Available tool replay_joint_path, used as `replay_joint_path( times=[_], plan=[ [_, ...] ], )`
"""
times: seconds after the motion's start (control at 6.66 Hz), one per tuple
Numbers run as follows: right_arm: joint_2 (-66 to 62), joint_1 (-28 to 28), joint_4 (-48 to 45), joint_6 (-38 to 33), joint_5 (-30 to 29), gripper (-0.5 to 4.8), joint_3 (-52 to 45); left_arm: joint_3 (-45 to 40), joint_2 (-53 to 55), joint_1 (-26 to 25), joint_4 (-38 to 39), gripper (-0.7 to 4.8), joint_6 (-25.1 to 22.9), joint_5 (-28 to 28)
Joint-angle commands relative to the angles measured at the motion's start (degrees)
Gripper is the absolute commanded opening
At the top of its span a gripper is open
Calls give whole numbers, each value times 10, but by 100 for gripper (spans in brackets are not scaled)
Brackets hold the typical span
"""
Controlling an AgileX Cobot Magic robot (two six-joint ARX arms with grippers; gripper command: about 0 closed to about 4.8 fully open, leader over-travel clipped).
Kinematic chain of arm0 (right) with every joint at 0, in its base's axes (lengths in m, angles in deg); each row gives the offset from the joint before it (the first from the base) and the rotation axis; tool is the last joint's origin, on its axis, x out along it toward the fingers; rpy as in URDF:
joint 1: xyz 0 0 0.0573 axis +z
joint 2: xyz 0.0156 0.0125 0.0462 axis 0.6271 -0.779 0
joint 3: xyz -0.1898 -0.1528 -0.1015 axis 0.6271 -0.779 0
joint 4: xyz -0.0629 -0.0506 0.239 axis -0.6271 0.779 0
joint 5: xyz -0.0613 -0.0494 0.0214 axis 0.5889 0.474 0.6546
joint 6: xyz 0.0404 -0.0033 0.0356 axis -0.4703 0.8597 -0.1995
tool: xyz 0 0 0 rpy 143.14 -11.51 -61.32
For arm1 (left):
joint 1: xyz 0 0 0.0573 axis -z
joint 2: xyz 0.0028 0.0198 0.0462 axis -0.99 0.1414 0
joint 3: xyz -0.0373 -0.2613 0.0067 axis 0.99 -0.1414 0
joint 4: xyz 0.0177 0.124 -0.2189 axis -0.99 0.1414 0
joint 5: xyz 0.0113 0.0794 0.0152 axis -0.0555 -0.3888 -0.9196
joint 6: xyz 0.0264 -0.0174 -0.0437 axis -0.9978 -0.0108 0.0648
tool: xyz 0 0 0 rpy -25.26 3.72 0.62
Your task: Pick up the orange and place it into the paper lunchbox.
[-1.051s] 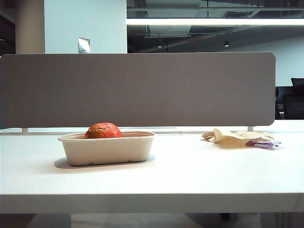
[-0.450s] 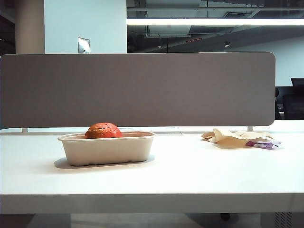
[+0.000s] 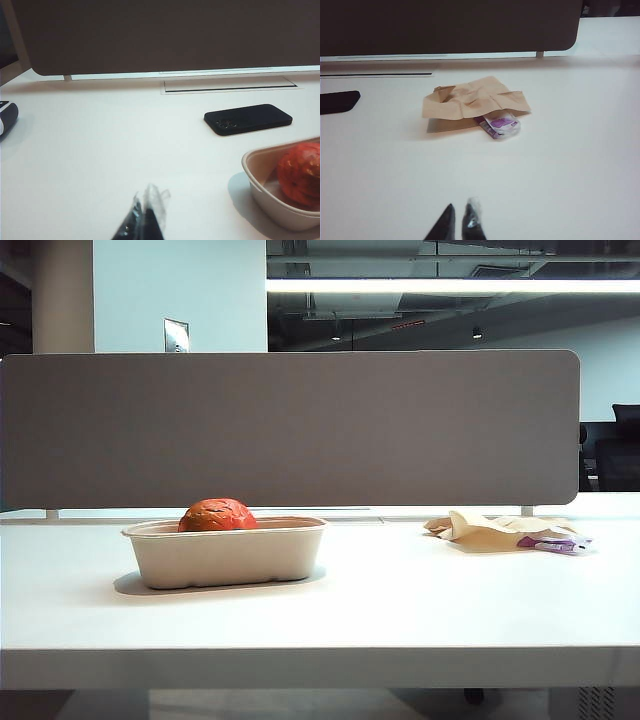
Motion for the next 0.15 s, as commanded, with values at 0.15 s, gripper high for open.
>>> replay_joint_path(
  times=[0.15],
  plan=[
    [0, 0, -11, 2, 0, 32, -1, -1, -2, -1, -6, -1, 0, -2]
  ],
)
